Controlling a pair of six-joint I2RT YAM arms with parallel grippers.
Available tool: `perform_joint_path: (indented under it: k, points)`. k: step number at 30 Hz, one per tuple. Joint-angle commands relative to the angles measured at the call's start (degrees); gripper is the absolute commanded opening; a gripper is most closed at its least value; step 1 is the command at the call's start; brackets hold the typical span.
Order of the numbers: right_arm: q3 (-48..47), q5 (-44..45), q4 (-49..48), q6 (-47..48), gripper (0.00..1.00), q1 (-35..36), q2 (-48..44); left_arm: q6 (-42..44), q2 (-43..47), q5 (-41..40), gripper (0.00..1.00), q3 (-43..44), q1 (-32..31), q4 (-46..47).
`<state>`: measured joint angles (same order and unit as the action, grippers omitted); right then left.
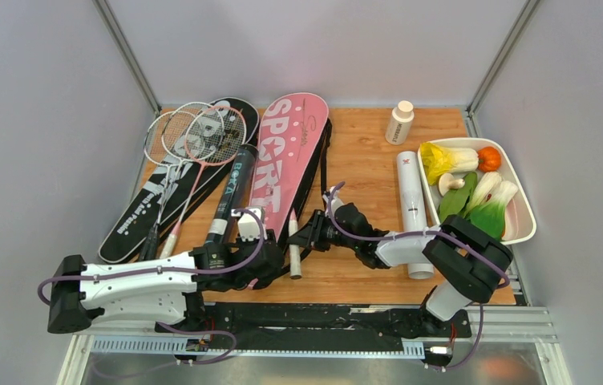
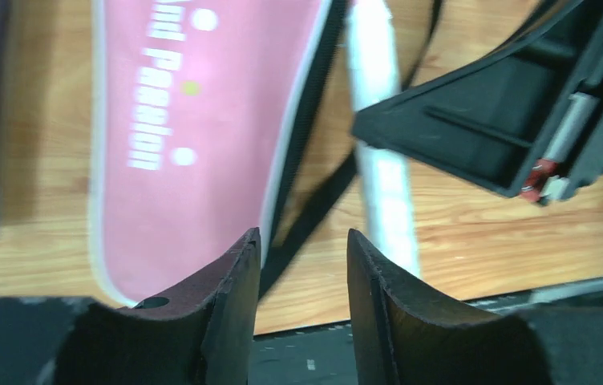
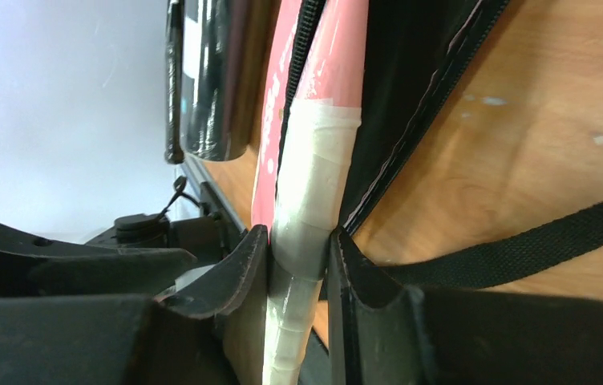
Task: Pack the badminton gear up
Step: Adjust the racket bag at the center of the board.
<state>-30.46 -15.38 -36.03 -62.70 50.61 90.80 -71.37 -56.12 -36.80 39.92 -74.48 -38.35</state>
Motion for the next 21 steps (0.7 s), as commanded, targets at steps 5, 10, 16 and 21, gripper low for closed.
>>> perform_joint_path:
  k: [5, 10, 16, 21]
  points:
    - [0.17, 0.51, -5.55, 5.09, 0.00, -0.64, -0.01, 8.74, 1.94, 1.76, 0.51, 2.06, 0.42, -4.80]
    - [0.99, 0.17, -7.36, 4.54, 0.00, -0.62, -0.21, 8.80, 0.45, 2.36, 0.42, 0.30, 5.05, -8.27]
    - [1.44, -0.01, -8.44, 4.09, 0.00, -0.64, 0.00, 10.21, -5.88, 7.48, 0.25, -3.03, 6.88, -2.30]
    - [1.36, 0.10, -8.55, 3.91, 0.00, -0.69, 0.11, 10.55, -12.18, 13.39, 0.14, -3.77, 6.74, 0.83]
